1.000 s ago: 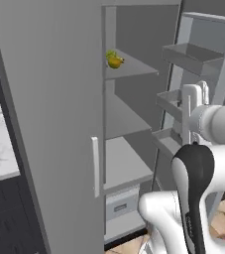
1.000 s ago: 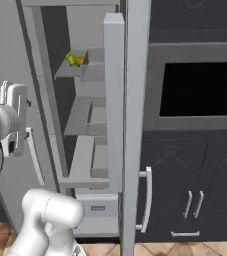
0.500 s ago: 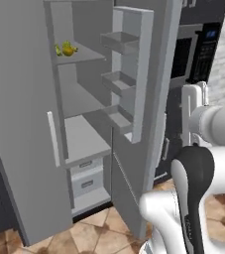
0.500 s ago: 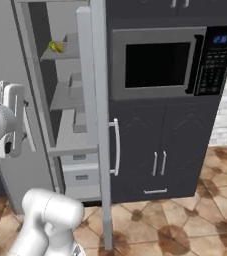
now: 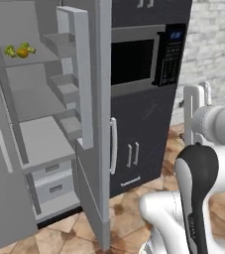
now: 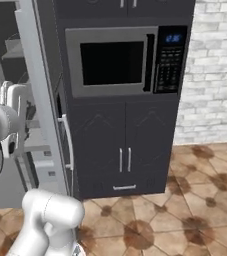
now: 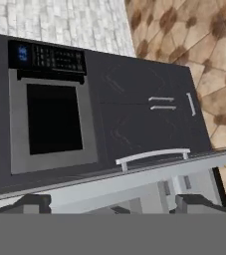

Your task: Take the broccoli and orange from the second highest rack and move them to the highest rack where the broccolis are located, to maximize freezer space. Close the freezer door after rearranging.

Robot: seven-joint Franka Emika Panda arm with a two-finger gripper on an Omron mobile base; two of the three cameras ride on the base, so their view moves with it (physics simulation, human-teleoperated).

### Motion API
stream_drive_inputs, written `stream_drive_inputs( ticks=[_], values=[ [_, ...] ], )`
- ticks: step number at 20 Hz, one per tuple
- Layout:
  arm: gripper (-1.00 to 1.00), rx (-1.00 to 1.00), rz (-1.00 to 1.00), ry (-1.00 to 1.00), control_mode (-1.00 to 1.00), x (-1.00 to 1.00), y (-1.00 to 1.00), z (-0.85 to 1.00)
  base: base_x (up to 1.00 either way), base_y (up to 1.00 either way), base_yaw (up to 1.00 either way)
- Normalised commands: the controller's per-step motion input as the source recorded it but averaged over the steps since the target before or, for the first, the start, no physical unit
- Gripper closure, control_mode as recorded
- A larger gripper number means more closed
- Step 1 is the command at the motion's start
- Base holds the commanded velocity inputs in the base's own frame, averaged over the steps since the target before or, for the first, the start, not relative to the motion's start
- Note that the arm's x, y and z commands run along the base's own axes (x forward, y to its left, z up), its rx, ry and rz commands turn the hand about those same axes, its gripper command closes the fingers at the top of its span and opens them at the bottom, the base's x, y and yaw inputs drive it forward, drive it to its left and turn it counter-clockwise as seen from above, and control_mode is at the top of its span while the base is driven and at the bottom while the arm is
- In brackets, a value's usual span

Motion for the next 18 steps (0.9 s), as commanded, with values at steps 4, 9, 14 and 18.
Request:
stream_drive_inputs(
  ticks=[4,9,14,18],
  values=[
    [-1.0,0.0,0.0,0.0,1.0,0.0,0.0,0.0,0.56,-0.55,0.47],
    [-1.0,0.0,0.0,0.0,1.0,0.0,0.0,0.0,0.7,-0.69,0.69],
    [-1.0,0.0,0.0,0.0,1.0,0.0,0.0,0.0,0.32,-0.96,0.35],
    [-1.0,0.0,0.0,0.0,1.0,0.0,0.0,0.0,0.02,-0.93,0.11]
  ],
)
